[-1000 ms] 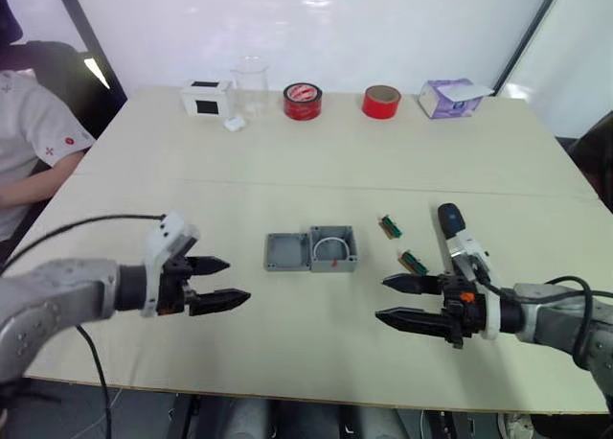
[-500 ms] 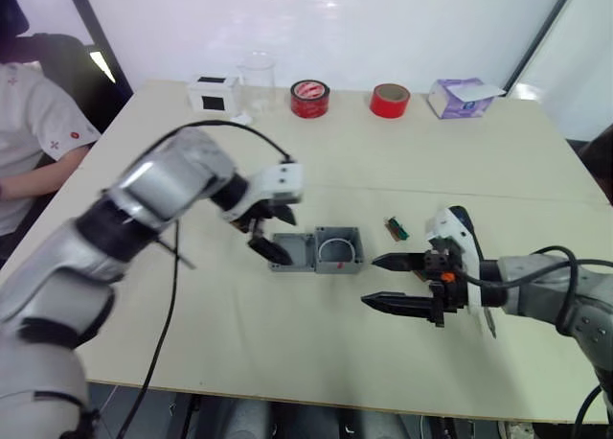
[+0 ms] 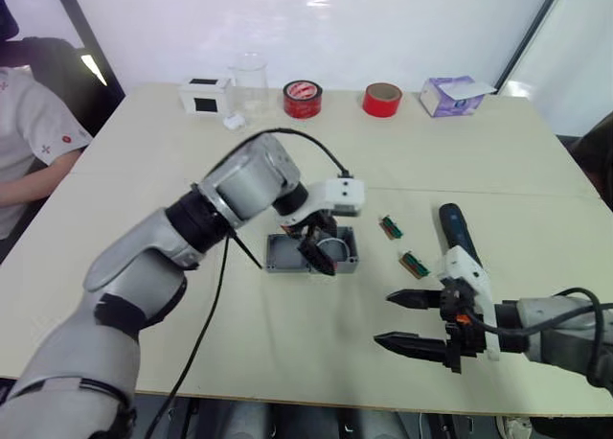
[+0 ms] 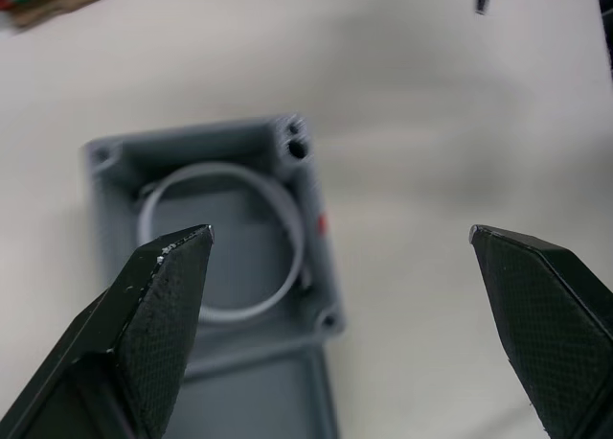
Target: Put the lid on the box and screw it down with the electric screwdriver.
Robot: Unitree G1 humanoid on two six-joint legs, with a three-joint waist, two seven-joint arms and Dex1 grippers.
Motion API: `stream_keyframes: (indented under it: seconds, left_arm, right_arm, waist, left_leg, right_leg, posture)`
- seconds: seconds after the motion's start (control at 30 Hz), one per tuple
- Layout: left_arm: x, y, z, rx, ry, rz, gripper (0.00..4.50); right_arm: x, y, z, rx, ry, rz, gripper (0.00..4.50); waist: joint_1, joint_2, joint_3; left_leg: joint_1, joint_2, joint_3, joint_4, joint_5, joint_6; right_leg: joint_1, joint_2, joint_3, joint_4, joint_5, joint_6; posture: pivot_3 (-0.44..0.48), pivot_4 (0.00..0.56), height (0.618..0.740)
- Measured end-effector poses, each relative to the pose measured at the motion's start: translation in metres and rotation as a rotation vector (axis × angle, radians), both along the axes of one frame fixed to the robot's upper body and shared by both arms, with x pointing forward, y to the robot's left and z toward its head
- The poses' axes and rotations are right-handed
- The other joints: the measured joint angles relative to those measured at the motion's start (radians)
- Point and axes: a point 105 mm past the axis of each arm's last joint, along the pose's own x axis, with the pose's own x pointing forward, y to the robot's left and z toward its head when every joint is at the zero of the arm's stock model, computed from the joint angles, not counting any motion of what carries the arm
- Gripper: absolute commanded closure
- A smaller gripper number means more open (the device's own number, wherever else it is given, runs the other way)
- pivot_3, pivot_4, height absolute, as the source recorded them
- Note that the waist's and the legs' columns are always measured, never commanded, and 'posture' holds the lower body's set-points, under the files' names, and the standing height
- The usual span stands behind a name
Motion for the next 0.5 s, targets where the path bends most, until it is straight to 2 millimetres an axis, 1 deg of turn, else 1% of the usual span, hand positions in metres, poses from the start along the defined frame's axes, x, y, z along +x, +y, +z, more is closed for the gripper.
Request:
stream_keyframes:
  seconds: [0.07, 0.13, 0.33, 0.5]
  left_arm:
    - [-0.005, -0.004, -0.005, 0.012, 0.005, -0.005, 0.09]
    - [-0.006, -0.006, -0.008, 0.026, -0.007, -0.003, 0.09]
    - [-0.002, -0.003, -0.014, 0.041, -0.032, 0.018, 0.09]
    - [0.002, 0.002, -0.029, 0.066, -0.029, 0.038, 0.09]
  right_arm:
    - [0.0, -0.001, 0.0, 0.006, -0.002, -0.01, 0.0]
    - [0.001, -0.001, 0.0, 0.006, -0.004, -0.017, 0.0]
    - [0.002, 0.001, -0.001, 0.025, -0.017, -0.029, 0.0]
    - [0.003, 0.003, -0.003, 0.022, -0.017, -0.035, 0.0]
  waist:
    - [0.0, 0.0, 0.0]
    - [0.0, 0.0, 0.0]
    - [0.0, 0.0, 0.0]
    - [0.001, 0.0, 0.0]
  left_leg:
    - [0.0, 0.0, 0.0, 0.0, 0.0, 0.0]
    - [0.0, 0.0, 0.0, 0.0, 0.0, 0.0]
    - [0.0, 0.0, 0.0, 0.001, 0.0, 0.0]
    - [0.0, 0.0, -0.001, 0.003, 0.0, 0.0]
  right_leg:
    - [0.0, 0.0, 0.0, 0.0, 0.0, 0.0]
    - [0.0, 0.0, 0.0, 0.001, 0.0, 0.0]
    - [0.0, 0.0, 0.0, 0.001, 0.0, 0.0]
    - [0.0, 0.0, 0.0, 0.002, 0.0, 0.0]
  posture:
    - [0.0, 0.15, 0.74]
    - [0.0, 0.15, 0.74]
    - [0.0, 0.15, 0.74]
    - [0.0, 0.15, 0.74]
